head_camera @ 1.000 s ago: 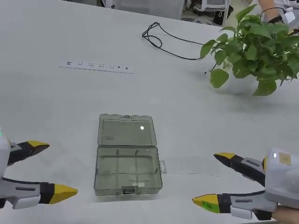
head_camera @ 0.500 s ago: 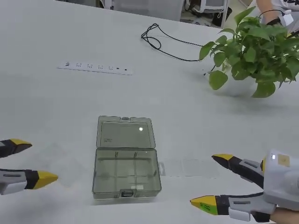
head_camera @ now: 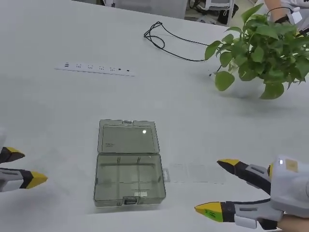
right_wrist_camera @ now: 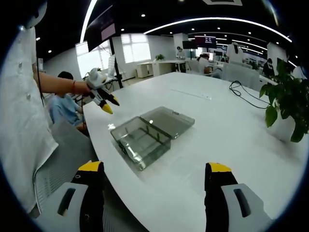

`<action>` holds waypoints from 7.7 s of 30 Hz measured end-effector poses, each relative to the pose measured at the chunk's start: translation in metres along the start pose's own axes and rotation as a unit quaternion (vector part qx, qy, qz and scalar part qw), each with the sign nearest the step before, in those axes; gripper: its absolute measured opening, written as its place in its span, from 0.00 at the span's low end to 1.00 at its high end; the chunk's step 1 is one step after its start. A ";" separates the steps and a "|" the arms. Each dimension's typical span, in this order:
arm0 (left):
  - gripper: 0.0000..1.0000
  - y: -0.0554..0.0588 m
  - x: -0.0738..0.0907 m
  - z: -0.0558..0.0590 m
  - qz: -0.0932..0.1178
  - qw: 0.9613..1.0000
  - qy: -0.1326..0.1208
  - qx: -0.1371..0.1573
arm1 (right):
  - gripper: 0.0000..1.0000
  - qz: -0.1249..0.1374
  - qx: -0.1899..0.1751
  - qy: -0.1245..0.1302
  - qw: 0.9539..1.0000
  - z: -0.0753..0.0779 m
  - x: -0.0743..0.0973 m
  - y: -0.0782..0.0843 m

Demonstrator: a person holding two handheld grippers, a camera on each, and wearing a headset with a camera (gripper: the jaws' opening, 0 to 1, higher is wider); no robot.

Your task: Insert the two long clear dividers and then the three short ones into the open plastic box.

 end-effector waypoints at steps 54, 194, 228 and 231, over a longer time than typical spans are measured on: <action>0.32 0.025 -0.025 -0.018 -0.176 0.984 -0.039 -0.018 | 0.83 0.015 -0.030 0.017 0.999 -0.001 -0.001 0.012; 0.33 -0.137 -0.026 0.173 0.187 0.964 0.133 0.136 | 0.07 0.108 -0.204 0.052 0.972 -0.063 -0.095 -0.094; 0.51 -0.125 -0.016 0.165 0.190 0.964 0.157 0.101 | 0.07 0.098 -0.190 0.060 0.975 -0.059 -0.089 -0.098; 0.56 -0.119 -0.013 0.161 0.191 0.964 0.162 0.085 | 0.07 0.096 -0.189 0.061 0.975 -0.058 -0.088 -0.097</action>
Point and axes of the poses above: the centre of the closed fingertips' face, and the gripper's own axes: x roughly backward along the fingers, z roughly to its right, y roughly out of its underside, the point moved 5 cm from there along x, roughly backward along the fingers, and after that the axes turned 15 degrees about z, right-handed, at the moved point
